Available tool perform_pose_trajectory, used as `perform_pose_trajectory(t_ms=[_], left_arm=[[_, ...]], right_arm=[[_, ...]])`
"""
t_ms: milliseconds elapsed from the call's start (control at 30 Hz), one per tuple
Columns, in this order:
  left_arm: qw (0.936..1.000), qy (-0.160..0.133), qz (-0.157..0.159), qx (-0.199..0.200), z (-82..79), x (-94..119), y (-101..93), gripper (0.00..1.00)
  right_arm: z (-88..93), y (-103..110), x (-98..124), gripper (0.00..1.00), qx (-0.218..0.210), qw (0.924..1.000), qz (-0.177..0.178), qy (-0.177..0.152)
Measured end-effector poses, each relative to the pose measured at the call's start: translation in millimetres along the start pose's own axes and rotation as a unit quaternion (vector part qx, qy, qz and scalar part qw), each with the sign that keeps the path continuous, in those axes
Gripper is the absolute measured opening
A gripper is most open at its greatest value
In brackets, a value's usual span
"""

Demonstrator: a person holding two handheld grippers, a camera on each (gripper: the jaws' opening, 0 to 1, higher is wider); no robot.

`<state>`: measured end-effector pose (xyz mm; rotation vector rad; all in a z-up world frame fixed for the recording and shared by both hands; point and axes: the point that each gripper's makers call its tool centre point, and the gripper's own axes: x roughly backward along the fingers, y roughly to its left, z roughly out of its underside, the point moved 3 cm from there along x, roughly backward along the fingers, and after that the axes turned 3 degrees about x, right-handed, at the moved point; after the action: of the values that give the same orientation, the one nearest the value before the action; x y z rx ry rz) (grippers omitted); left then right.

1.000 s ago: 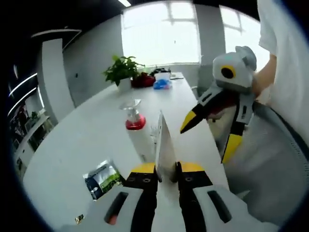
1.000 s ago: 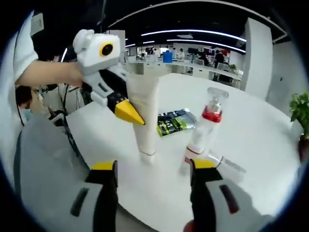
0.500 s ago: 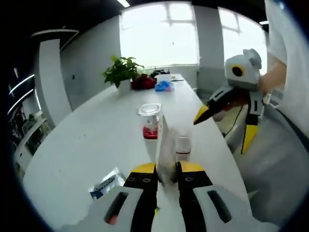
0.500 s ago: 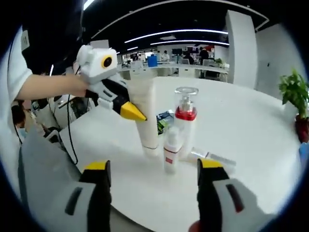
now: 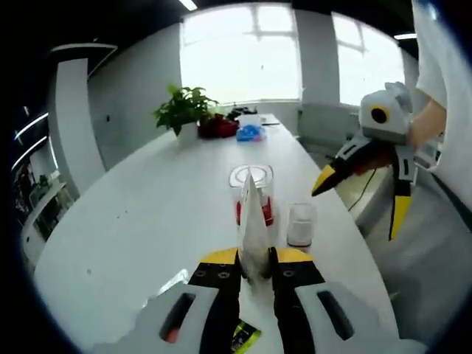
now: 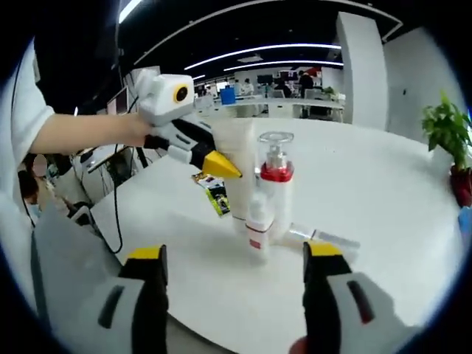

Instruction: Arrange the skincare products in the storage area until every visible bottle or jar stands upright without overlapping.

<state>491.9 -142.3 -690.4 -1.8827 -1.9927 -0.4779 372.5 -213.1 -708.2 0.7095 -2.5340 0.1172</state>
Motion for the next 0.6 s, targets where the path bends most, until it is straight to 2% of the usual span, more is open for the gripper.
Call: perform_pose_trajectory(t_ms=[600], left_arm=[[0.9999, 0.004, 0.013, 0.0, -1.5, -3.3, -0.1, 0.13]], right_arm=[[1.4, 0.6, -0.8, 0.76, -0.002, 1.0, -0.002, 0.002]])
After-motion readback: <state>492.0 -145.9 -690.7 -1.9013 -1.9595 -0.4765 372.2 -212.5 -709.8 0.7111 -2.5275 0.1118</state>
